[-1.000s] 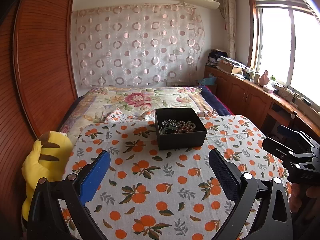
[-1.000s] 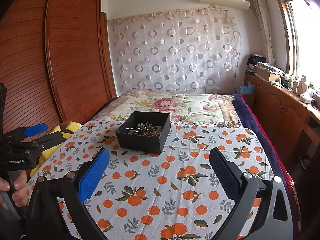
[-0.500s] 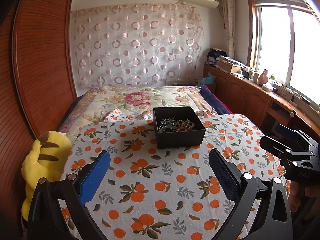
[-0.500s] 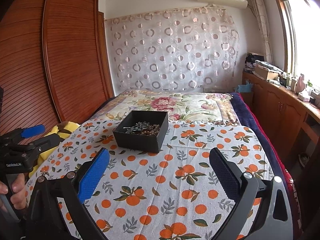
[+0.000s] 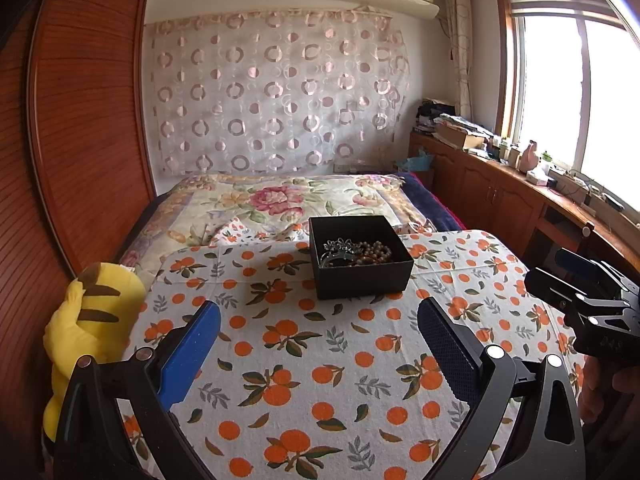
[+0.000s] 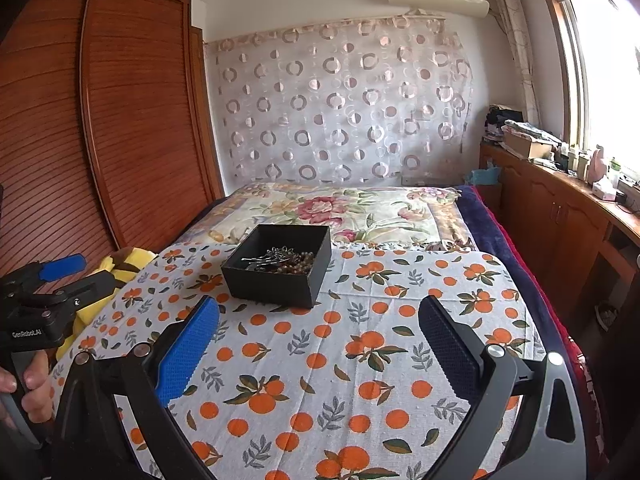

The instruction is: Organize jewelry

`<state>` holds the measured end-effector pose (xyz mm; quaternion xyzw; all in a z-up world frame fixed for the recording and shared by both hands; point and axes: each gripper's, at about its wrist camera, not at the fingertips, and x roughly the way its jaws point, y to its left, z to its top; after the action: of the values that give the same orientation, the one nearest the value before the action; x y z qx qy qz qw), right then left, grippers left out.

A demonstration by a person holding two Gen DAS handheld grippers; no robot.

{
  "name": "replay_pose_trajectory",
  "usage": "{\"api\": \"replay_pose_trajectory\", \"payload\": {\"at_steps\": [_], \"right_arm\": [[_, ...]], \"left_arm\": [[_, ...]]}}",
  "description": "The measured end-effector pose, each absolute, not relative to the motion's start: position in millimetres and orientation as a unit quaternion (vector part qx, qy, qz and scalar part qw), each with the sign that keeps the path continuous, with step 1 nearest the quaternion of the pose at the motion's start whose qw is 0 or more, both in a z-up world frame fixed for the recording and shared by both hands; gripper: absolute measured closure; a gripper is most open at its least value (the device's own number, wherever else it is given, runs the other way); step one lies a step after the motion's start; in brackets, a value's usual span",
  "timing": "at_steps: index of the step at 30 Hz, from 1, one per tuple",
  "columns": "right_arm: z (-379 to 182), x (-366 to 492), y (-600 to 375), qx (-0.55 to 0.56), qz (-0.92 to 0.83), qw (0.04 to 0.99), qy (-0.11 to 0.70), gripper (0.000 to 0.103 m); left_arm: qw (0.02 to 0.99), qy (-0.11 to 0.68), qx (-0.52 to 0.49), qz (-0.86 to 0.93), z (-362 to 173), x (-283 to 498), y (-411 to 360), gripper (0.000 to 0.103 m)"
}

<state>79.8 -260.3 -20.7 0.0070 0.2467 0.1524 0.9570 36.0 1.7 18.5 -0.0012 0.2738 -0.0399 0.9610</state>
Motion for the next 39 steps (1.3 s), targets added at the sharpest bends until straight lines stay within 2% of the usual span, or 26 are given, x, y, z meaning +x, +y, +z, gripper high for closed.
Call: {"api": "replay_pose_trajectory", "payload": {"at_steps": [39], "right_arm": [[-14.9, 77.5, -255.4, 0.006, 0.151, 0.959, 0.24, 0.002]], "left_arm": [[0.961, 0.272, 0.001, -0.039, 17.0, 34.6, -1.0, 0.008]]}}
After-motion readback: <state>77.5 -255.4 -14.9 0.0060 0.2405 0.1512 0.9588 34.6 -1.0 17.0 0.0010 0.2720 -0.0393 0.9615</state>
